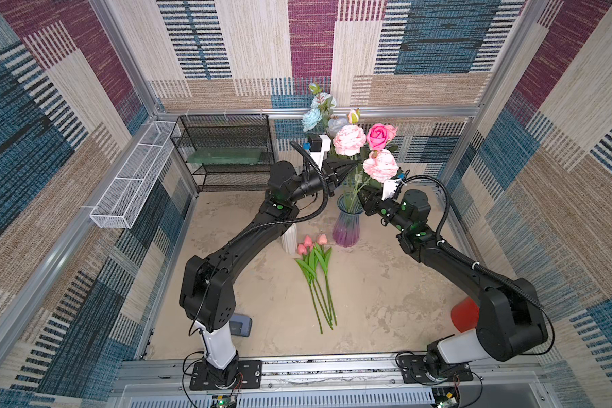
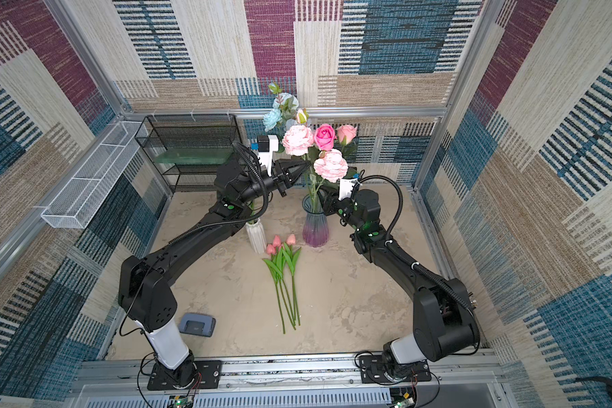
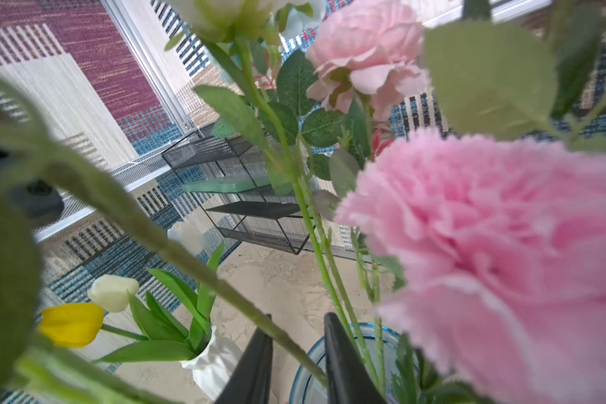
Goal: Pick out pink flowers from the vase
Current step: Adjust the flower in the vase, then place the flower at the center of the board.
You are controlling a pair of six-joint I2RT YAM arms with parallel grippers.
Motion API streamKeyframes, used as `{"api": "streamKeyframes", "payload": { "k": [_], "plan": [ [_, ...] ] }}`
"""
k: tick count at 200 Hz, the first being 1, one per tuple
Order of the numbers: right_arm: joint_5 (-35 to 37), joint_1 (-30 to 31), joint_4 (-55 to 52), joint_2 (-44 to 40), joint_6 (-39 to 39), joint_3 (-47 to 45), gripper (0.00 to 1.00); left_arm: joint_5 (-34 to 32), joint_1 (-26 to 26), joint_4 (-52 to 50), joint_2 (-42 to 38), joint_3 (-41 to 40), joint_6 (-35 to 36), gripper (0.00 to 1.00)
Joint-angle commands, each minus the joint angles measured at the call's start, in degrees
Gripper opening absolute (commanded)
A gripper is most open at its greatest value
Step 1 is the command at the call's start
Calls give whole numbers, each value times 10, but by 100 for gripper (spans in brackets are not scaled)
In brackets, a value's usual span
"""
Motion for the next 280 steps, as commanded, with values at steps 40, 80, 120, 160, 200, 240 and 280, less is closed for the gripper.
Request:
{"api": "streamKeyframes", "payload": {
  "k": [40, 80, 120, 160, 200, 240, 280],
  "plan": [
    [36, -11, 62, -4, 90, 0, 21, 25, 13, 39, -15, -24, -25, 0],
    [23, -9, 34, -6, 75, 12, 27, 16, 16, 37, -31, -23, -24, 0],
    [14, 9, -14, -48, 14, 15, 36, -28, 23, 3, -66, -9, 1, 0],
    [29, 10, -65, -112, -15, 7, 48, -92, 23, -73, -115, 5, 20, 0],
    [39, 10, -114, -158, -46, 12, 56, -129, 23, -98, -163, -7, 25, 0],
    [47, 29, -162, -212, -96, -1, 55, -202, 23, -160, -215, -24, -7, 0],
    [33, 45, -147, -308, -164, -80, 55, -237, 23, -208, -276, -38, -46, 0]
  ]
}}
